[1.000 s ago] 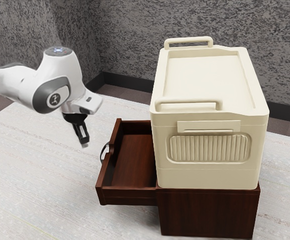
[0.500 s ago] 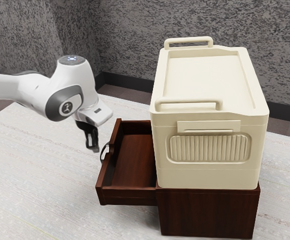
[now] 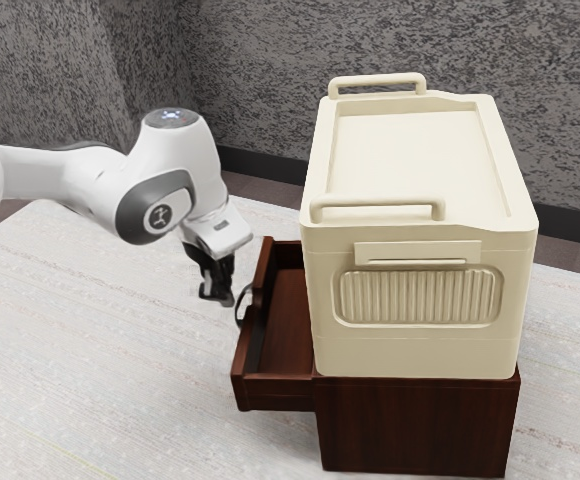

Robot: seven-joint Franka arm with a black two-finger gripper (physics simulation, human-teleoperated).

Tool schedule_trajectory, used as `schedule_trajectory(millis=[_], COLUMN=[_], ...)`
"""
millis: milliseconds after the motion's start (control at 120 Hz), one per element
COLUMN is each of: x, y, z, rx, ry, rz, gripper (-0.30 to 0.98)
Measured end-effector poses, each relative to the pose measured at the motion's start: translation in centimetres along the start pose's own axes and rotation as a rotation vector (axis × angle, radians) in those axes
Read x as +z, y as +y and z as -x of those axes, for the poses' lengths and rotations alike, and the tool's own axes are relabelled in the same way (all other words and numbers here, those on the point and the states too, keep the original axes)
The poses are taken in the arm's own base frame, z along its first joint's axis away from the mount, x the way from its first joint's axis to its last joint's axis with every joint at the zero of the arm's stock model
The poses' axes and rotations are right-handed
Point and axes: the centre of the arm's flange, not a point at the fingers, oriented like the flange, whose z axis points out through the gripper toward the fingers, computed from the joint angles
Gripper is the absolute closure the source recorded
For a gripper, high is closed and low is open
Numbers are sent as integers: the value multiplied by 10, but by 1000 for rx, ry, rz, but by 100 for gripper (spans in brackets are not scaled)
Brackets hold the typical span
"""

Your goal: Push the drawer handle with one arm to close the drawer

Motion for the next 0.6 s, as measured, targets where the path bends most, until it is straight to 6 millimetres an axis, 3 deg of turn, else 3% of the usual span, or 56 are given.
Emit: schedule_trajectory(millis=[225, 600], x=[-1, 3], y=[6, -3], z=[-22, -37], rx=[64, 91], ry=[24, 75], rz=[-7, -18], gripper=[78, 79])
